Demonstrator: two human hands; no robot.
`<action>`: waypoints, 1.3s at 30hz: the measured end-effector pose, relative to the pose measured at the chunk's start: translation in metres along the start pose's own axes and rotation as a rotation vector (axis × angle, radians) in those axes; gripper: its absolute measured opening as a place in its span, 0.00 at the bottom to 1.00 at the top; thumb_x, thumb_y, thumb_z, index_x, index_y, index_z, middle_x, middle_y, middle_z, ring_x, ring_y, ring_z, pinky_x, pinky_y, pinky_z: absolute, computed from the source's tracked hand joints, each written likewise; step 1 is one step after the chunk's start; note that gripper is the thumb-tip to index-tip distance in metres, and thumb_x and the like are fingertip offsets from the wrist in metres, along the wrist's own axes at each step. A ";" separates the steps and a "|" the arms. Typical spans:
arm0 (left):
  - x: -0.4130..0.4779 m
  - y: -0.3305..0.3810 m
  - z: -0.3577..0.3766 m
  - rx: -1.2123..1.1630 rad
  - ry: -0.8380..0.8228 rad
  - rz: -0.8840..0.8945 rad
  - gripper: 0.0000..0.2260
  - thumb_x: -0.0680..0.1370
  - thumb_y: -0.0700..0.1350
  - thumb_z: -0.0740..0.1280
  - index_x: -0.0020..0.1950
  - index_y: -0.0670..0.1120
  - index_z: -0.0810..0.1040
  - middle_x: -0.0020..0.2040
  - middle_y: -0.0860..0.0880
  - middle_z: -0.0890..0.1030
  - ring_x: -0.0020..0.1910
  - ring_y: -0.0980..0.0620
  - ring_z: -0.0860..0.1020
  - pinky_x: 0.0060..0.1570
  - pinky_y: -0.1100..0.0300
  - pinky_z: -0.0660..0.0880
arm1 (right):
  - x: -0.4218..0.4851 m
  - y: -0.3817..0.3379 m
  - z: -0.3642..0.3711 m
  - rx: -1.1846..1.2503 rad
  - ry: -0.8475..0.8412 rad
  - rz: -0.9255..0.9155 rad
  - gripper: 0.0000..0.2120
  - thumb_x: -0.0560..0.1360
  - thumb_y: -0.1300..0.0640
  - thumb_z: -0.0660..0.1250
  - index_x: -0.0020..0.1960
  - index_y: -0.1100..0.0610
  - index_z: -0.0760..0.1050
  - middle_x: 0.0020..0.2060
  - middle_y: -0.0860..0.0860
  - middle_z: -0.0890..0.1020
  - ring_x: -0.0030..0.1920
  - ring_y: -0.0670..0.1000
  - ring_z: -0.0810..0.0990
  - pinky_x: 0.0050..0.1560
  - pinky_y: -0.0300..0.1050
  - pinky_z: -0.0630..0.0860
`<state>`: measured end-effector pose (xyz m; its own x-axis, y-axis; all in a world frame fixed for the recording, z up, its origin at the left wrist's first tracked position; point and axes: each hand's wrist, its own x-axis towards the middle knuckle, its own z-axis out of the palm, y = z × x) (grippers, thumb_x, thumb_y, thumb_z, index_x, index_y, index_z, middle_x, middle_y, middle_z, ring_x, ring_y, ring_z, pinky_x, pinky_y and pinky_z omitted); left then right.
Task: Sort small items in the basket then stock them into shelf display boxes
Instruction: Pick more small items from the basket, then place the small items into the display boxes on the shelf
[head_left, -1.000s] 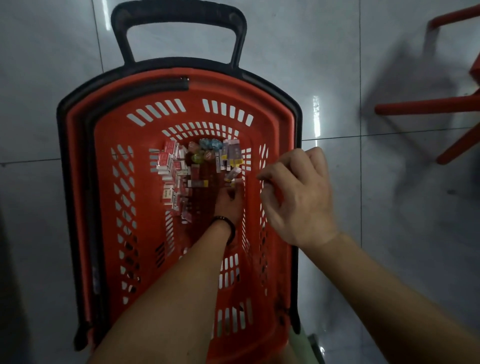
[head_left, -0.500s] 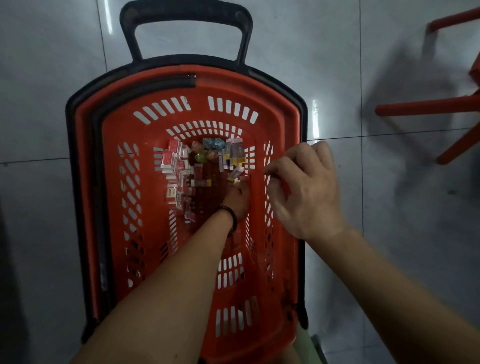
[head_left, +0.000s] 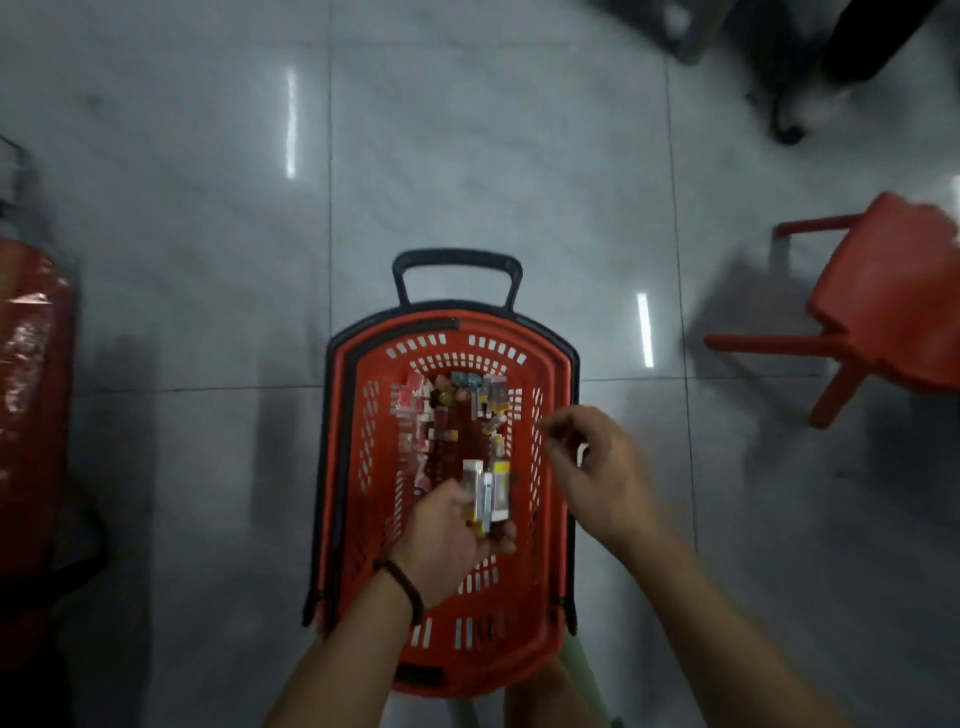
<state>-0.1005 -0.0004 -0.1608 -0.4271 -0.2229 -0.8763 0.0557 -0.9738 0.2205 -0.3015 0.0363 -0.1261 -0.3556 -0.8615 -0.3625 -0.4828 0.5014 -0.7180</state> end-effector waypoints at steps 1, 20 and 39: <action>-0.031 0.011 0.011 -0.011 -0.024 0.035 0.16 0.79 0.43 0.63 0.63 0.38 0.79 0.52 0.38 0.80 0.45 0.40 0.80 0.47 0.45 0.78 | -0.010 -0.023 -0.011 0.071 -0.033 0.033 0.11 0.80 0.62 0.71 0.52 0.44 0.80 0.46 0.38 0.82 0.48 0.42 0.81 0.47 0.37 0.78; -0.560 0.069 0.019 -0.067 0.109 0.587 0.11 0.86 0.37 0.61 0.66 0.37 0.76 0.56 0.34 0.85 0.50 0.36 0.84 0.45 0.50 0.83 | -0.268 -0.461 -0.095 0.439 -0.269 -0.239 0.02 0.79 0.62 0.75 0.48 0.57 0.86 0.40 0.51 0.87 0.39 0.49 0.84 0.41 0.40 0.79; -0.872 0.013 -0.266 -0.147 0.616 1.143 0.11 0.84 0.48 0.67 0.48 0.43 0.83 0.37 0.45 0.81 0.34 0.47 0.73 0.36 0.52 0.69 | -0.498 -0.757 0.139 0.286 -0.698 -0.710 0.09 0.76 0.63 0.78 0.52 0.51 0.88 0.43 0.53 0.88 0.43 0.56 0.87 0.46 0.57 0.85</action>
<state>0.5128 0.1693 0.4921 0.4060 -0.8682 -0.2853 0.2241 -0.2080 0.9521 0.3523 0.0747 0.5156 0.5240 -0.8517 0.0013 -0.1593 -0.0995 -0.9822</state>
